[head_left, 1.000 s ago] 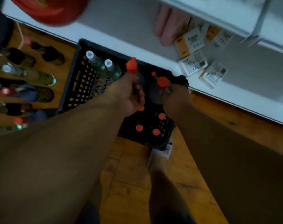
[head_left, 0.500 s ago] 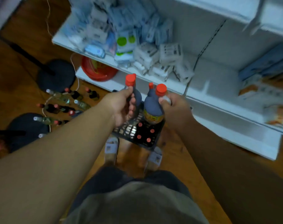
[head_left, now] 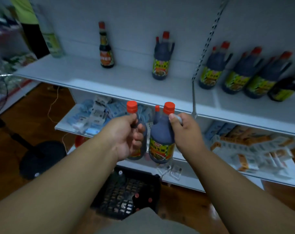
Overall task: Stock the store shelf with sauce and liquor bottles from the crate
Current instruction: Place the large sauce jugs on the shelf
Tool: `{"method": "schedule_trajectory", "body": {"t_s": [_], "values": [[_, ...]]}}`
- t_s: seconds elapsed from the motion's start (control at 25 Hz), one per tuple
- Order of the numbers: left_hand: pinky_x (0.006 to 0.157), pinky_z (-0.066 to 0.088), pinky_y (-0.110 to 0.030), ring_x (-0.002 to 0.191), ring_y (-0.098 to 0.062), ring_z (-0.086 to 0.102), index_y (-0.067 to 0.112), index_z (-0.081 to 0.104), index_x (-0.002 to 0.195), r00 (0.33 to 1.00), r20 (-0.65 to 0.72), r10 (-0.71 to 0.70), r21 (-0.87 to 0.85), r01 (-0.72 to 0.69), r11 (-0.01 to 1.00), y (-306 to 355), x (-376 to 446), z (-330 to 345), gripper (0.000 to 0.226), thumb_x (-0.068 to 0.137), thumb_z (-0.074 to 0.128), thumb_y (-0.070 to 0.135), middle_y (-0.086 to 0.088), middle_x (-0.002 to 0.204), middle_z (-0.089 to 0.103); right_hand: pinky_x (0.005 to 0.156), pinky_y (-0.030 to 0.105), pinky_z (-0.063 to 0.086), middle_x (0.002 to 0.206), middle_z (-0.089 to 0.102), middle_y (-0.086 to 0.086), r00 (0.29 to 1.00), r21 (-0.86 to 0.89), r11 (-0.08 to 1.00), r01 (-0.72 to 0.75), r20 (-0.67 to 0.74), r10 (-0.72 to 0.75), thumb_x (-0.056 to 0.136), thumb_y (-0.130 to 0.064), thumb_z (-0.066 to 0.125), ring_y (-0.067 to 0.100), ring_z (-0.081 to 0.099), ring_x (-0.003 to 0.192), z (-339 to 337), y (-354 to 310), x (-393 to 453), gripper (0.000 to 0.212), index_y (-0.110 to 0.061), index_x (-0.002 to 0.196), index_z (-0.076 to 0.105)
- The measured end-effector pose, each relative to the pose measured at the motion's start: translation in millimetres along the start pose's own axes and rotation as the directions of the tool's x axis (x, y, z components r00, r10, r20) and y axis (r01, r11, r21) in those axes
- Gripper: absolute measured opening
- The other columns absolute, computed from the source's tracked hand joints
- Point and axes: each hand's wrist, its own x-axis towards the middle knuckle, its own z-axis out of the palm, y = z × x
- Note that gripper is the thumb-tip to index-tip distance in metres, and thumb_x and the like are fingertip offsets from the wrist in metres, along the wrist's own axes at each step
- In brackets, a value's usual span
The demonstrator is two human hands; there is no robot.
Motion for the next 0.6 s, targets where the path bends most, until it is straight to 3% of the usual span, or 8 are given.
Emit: {"method": "schedule_trajectory", "body": {"t_s": [0.16,0.24,0.36,0.48,0.6], "values": [[0.034,0.019,-0.014,0.033,-0.006,0.029,0.024,0.042,0.077,0.997,0.058,0.055,0.043,-0.058,0.997,40.9,-9.3,24.0,0.028,0.102,0.039,0.034,0.007,0.051,0.043,0.059,0.043,0.041,0.068,0.045,0.019,0.997,0.149,0.989,-0.011,-0.079,0.023,0.083,-0.059,0.052,0.023,0.045,0.064,-16.6,-27.4,27.1,0.058,-0.003,0.073,0.045],[0.034,0.018,-0.014,0.032,-0.006,0.029,0.024,0.042,0.077,0.992,0.091,0.086,0.054,-0.091,0.994,61.6,-6.4,43.1,0.028,0.103,0.037,0.033,0.008,0.049,0.042,0.059,0.042,0.036,0.065,0.040,0.015,0.994,0.170,0.985,-0.007,-0.105,0.025,0.077,-0.064,0.052,0.021,0.040,0.062,-27.8,-39.4,49.1,0.058,-0.007,0.068,0.042],[0.034,0.017,-0.014,0.031,-0.005,0.029,0.023,0.042,0.076,0.983,0.135,0.121,0.046,-0.129,0.991,87.2,8.9,68.7,0.030,0.104,0.036,0.034,0.008,0.047,0.041,0.059,0.037,0.029,0.063,0.035,0.011,0.993,0.234,0.972,0.012,-0.114,0.015,0.085,-0.047,0.056,0.019,0.033,0.059,-40.2,-55.6,86.1,0.041,-0.015,0.064,0.041],[0.034,0.019,-0.013,0.031,-0.005,0.029,0.023,0.042,0.075,0.978,0.133,0.159,0.024,-0.163,0.986,106.2,34.1,90.5,0.032,0.104,0.036,0.035,0.009,0.045,0.041,0.061,0.036,0.029,0.066,0.036,0.012,0.994,0.273,0.962,0.027,-0.111,0.003,0.096,-0.030,0.057,0.020,0.033,0.063,-51.1,-54.6,129.6,0.037,-0.010,0.068,0.045],[0.035,0.019,-0.014,0.032,-0.005,0.029,0.022,0.043,0.075,0.974,0.091,0.208,0.019,-0.210,0.977,118.6,69.1,109.7,0.032,0.104,0.036,0.034,0.008,0.046,0.041,0.062,0.036,0.030,0.069,0.039,0.013,0.996,0.286,0.958,0.037,-0.086,-0.013,0.096,-0.029,0.057,0.022,0.035,0.065,-57.2,-39.1,177.2,0.033,-0.007,0.072,0.049]]}}
